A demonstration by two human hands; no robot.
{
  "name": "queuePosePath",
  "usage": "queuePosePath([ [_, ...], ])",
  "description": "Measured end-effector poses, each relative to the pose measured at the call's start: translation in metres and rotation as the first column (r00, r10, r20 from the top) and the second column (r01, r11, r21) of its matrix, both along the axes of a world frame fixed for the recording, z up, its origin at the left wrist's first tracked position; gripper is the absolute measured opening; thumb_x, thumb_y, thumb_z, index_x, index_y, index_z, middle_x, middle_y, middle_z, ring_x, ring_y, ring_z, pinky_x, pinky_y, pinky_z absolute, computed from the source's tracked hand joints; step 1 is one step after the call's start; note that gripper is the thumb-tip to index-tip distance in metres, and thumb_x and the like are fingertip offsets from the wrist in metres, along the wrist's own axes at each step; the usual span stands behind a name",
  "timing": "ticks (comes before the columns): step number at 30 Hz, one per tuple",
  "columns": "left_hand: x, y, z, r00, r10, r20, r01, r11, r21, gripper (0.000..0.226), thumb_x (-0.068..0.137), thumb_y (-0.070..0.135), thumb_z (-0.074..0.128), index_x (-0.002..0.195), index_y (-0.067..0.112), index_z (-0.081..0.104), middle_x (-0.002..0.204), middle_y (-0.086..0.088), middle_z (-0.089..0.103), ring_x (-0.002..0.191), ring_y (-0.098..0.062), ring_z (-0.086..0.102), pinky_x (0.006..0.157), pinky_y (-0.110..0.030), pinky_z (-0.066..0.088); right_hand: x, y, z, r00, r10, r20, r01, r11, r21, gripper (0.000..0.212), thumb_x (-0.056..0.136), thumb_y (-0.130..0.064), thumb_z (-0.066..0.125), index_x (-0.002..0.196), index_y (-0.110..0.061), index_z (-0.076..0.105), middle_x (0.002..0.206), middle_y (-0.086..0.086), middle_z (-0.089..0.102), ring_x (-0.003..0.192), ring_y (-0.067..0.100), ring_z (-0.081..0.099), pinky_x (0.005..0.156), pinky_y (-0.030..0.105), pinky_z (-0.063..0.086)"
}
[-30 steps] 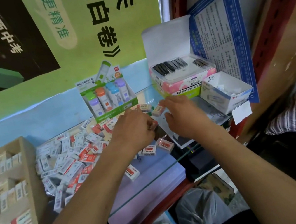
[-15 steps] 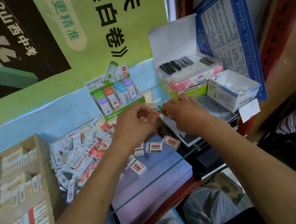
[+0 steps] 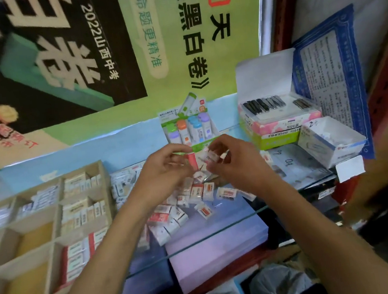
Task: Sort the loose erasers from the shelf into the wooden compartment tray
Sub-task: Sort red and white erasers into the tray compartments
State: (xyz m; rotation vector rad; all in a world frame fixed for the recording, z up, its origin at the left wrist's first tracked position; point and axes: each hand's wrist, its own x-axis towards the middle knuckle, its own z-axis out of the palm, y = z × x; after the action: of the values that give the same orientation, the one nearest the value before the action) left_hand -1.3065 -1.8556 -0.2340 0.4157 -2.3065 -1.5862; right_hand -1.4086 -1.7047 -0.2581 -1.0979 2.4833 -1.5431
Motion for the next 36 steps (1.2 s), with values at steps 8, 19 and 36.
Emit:
queuePosePath([
  [8,0.085,-0.026,-0.001,0.930,0.310,-0.200,-0.281,0.946,0.159,0.023,0.070,0.015,0.080,0.081,0.010,0.060,0.074,-0.016,0.061,0.065,-0.023,0.061,0.067,-0.034,0.050,0.054,-0.044,0.016,0.962,0.173,0.213,-0.174,0.985,-0.014,0.023,0.073,-0.017,0.081,0.081,-0.026,0.062,0.073,-0.008,0.056,0.065,0.016,0.057,0.067,0.035,0.051],
  [19,0.173,-0.094,-0.031,0.855,0.516,-0.057,-0.505,0.800,-0.325,0.014,0.093,0.022,0.060,0.091,0.036,0.065,0.086,0.009,0.071,0.086,-0.008,0.066,0.073,-0.025,0.050,0.113,-0.113,0.016,0.938,0.307,0.164,-0.331,0.932,0.146,0.021,0.080,-0.023,0.073,0.100,-0.027,0.066,0.064,-0.003,0.065,0.049,0.000,0.053,0.059,0.023,0.040],
  [36,0.157,-0.096,-0.038,0.848,0.519,0.105,-0.339,0.685,-0.644,0.004,0.081,0.031,0.069,0.078,0.031,0.071,0.085,0.010,0.074,0.087,-0.013,0.066,0.087,-0.035,0.052,0.109,-0.110,0.000,0.967,0.207,0.149,-0.240,0.938,0.250,0.022,0.082,-0.026,0.071,0.103,-0.025,0.064,0.075,0.003,0.069,0.063,0.014,0.063,0.066,0.032,0.054],
])
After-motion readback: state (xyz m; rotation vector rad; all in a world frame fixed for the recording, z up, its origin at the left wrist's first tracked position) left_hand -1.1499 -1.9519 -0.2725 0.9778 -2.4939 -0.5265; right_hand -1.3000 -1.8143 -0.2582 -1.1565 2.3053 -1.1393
